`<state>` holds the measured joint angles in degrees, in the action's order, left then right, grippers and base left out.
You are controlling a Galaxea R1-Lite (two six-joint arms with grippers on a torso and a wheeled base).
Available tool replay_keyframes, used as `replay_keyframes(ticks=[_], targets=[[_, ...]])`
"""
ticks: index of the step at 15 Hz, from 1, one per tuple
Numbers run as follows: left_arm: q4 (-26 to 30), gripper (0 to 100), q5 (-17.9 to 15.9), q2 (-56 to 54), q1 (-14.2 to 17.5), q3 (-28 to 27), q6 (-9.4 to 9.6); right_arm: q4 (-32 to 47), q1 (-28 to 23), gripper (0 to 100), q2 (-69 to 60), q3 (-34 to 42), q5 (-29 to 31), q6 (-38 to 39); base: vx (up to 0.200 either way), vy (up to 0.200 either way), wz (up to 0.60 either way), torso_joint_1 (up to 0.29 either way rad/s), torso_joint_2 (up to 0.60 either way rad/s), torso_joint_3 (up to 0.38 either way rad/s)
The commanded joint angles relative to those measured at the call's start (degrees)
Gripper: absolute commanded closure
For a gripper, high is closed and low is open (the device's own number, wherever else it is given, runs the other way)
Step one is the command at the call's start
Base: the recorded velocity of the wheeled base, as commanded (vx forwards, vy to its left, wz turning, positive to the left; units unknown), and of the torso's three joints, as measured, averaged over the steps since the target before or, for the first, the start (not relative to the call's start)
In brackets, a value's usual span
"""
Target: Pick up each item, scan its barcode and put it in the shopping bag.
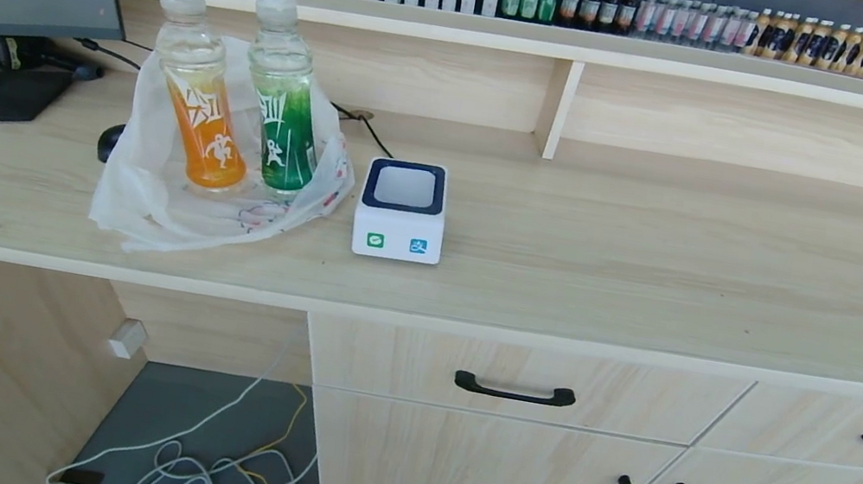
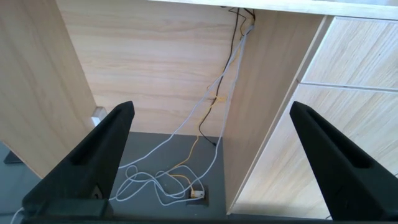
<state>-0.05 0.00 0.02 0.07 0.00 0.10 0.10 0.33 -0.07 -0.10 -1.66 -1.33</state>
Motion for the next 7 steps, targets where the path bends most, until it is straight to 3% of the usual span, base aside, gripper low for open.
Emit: replay_keyframes(ticks=[1,7], targets=[[0.0,0,0.0,0.0,0.0,0.0,-0.01,0.0,0.0,0,0.1,0.0,0.0,-0.1,0.0,0.0,0.0,-0.115,-0.01,-0.144],[0.0,0,0.0,0.0,0.0,0.0,0.08,0.0,0.0,0,0.1,0.0,0.0,-0.1,0.0,0.0,0.0,-0.028,0.0,-0.025]])
